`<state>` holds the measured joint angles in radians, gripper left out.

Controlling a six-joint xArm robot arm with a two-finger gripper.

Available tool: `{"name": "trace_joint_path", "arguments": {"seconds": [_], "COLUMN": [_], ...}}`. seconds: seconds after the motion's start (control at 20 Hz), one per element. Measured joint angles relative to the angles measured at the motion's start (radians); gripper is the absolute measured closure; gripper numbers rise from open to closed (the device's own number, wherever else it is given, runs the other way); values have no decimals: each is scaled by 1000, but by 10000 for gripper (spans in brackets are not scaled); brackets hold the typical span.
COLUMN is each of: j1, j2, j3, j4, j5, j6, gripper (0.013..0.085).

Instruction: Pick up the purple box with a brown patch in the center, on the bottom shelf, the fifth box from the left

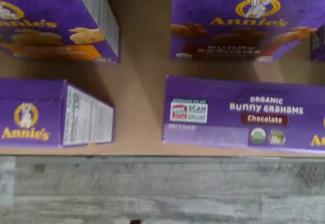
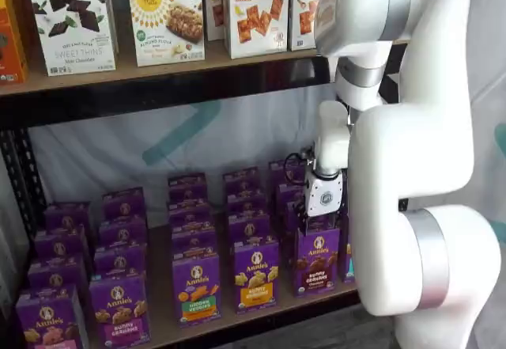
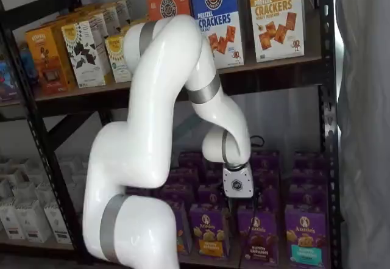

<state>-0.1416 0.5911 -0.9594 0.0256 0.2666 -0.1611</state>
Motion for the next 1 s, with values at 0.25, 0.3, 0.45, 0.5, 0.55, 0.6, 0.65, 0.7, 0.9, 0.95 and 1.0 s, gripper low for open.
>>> {"name": "trace_joint_path", "arguments": {"seconds": [0.25,0.3,0.45,0.5,0.55,0.6,0.65,0.7,0.9,0.95,1.0], "j1": [-3,-3,-7,-7,-8,-10,-12,-14,-20,-21,-23], "j2": [66,76,102,109,114,120,125,130,144,147,149], "j3": [-82,-96,-133,-143,-153,-163,-171,-178,-202,-205,-208], "j4": [-3,-2,-24,-18,-17,-26,-36,-48,-93,-108,-123], "j5": [26,28,31,32,33,35,36,37,44,44,42], "j6": [0,-2,17,10,9,15,23,33,69,82,95], "gripper": [130,130,130,130,130,130,130,130,130,130,130]}}
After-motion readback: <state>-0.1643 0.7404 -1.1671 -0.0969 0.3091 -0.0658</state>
